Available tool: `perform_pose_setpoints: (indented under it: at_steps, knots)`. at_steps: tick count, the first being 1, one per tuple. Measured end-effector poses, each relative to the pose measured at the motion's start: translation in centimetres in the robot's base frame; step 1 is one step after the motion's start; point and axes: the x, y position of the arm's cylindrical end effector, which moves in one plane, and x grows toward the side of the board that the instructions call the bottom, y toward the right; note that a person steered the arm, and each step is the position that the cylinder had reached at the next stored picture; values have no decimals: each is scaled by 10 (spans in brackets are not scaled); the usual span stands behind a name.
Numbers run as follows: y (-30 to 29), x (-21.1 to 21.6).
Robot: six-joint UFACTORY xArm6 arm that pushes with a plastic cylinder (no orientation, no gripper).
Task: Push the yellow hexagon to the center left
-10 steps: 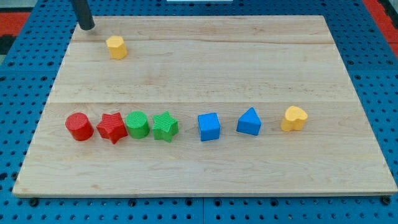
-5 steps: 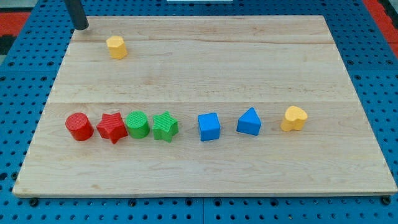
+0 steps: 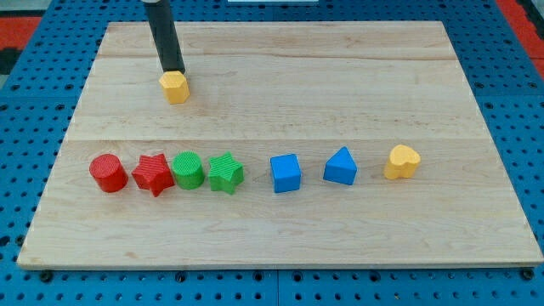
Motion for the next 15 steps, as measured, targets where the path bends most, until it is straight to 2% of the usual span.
perform_pose_setpoints:
  at_steps: [2,3,4,6,7,8,9,10,11,12,13,14,15]
  knots:
    - [-66,1]
    - [-68,-2]
    - [-32,-16]
    - [59,-16]
    - [80,-6]
    - [25,-1]
    - [-37,33]
    - [-36,54]
    - [-13,29]
    - [16,53]
    - [14,91]
    - [-33,91]
    - [-34,77]
